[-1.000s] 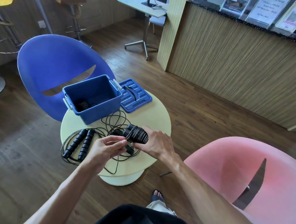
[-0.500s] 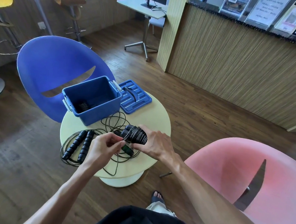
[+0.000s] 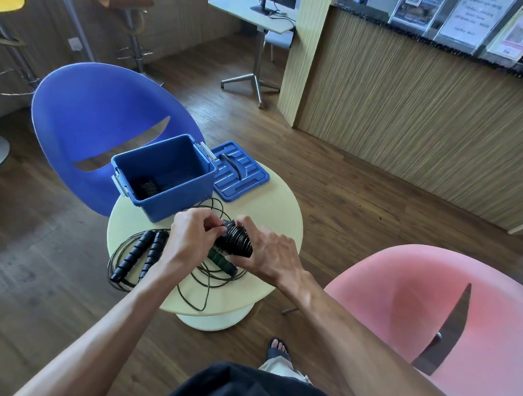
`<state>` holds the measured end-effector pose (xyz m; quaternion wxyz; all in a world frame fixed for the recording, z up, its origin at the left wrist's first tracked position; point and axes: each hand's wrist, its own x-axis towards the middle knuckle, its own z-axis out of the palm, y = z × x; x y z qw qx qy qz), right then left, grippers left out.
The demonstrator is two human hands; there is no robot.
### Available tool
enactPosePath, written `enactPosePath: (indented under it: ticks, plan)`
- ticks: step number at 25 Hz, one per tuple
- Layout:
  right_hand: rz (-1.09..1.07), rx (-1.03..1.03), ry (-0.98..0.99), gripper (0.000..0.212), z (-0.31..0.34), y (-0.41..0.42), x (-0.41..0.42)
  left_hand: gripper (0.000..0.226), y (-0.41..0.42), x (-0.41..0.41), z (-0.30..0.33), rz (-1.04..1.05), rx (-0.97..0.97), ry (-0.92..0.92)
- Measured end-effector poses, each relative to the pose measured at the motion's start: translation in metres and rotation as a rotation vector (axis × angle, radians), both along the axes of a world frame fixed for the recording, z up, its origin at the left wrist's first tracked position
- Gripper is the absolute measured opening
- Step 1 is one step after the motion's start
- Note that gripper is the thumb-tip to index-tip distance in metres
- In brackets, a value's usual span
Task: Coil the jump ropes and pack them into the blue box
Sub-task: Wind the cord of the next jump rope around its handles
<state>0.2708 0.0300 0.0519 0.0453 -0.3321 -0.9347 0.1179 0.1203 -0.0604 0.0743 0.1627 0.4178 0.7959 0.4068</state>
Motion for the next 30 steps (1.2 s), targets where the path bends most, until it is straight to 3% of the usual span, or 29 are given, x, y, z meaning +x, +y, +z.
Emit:
enactPosePath:
  ticks: [7,16,26,30]
  plan:
    - [-0.052,0.057,-0.030,0.065,0.007,-0.003,-0.002,0.008,0.011,-0.001,-0.006,0.005,-0.008,0.039]
    - [-0.092,0.077,-0.054,0.065,0.012,-0.007,-0.004,0.009,0.023,0.002,-0.009,0.129,0.005,-0.122]
    - [-0.081,0.047,-0.082,0.064,0.012,-0.005,0.008,0.007,0.009,0.012,-0.023,-0.170,0.033,0.085]
    - [-0.082,0.039,-0.050,0.061,0.010,-0.005,0.008,0.011,0.006,0.012,-0.025,-0.168,0.043,0.093]
